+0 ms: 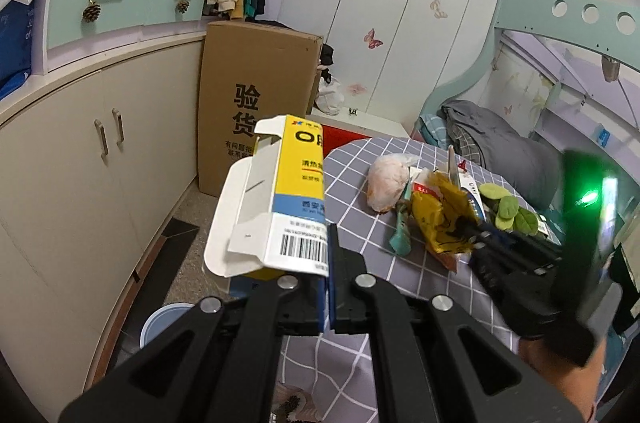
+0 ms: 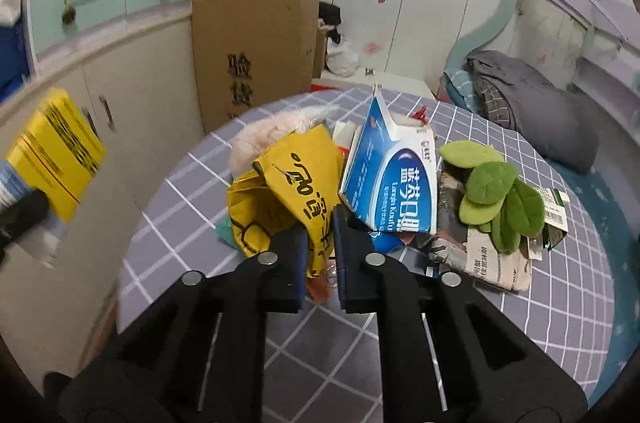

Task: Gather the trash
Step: 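Carry both items over the blue wastebasket and open both tools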

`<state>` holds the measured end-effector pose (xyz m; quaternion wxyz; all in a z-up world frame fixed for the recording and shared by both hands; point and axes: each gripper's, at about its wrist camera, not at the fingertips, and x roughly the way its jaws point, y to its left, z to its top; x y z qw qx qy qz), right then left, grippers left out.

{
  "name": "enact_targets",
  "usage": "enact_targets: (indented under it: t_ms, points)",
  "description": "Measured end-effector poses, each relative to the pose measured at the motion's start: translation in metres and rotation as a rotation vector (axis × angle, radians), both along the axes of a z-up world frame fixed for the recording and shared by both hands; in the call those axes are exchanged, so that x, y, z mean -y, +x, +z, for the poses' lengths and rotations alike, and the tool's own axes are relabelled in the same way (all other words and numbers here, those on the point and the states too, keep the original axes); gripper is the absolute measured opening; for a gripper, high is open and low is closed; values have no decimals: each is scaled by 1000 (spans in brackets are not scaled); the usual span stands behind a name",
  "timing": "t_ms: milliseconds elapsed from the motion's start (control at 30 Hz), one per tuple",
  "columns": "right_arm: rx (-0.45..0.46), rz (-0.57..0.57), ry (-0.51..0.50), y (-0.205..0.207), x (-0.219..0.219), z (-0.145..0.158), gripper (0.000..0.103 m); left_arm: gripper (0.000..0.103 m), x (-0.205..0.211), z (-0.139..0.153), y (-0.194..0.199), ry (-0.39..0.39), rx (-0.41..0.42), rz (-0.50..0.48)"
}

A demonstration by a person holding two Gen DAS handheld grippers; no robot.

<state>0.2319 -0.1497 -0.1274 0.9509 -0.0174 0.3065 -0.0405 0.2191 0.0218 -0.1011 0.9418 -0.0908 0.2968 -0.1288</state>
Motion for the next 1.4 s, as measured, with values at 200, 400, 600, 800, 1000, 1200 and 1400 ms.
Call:
enact_targets:
  t_ms: [200, 400, 600, 800, 1000, 1200, 1400]
  points:
    - [93, 58, 77, -33, -5, 30, 3, 1, -16, -4, -5, -32, -4, -13]
    - [138, 222, 133, -53, -48, 56, 3, 1, -51, -5, -11, -74, -3, 22]
    - [29, 402, 150, -37, -126, 25, 3, 1, -120, -38, -5, -56, -94, 181]
    - [-169, 484, 121, 6, -203, -59, 3, 1, -175, -122, 24, -43, -328, 267]
    - [-368, 470, 118, 47, -237, -157, 3, 1, -185, -220, 67, -39, -561, 251]
    - [-501, 405, 147, 75, -233, -223, 3, 13, -184, -281, 105, -86, -692, 236]
    - [-556, 378, 165, 84, -229, -251, 4, 64, -196, -308, 105, -108, -742, 282]
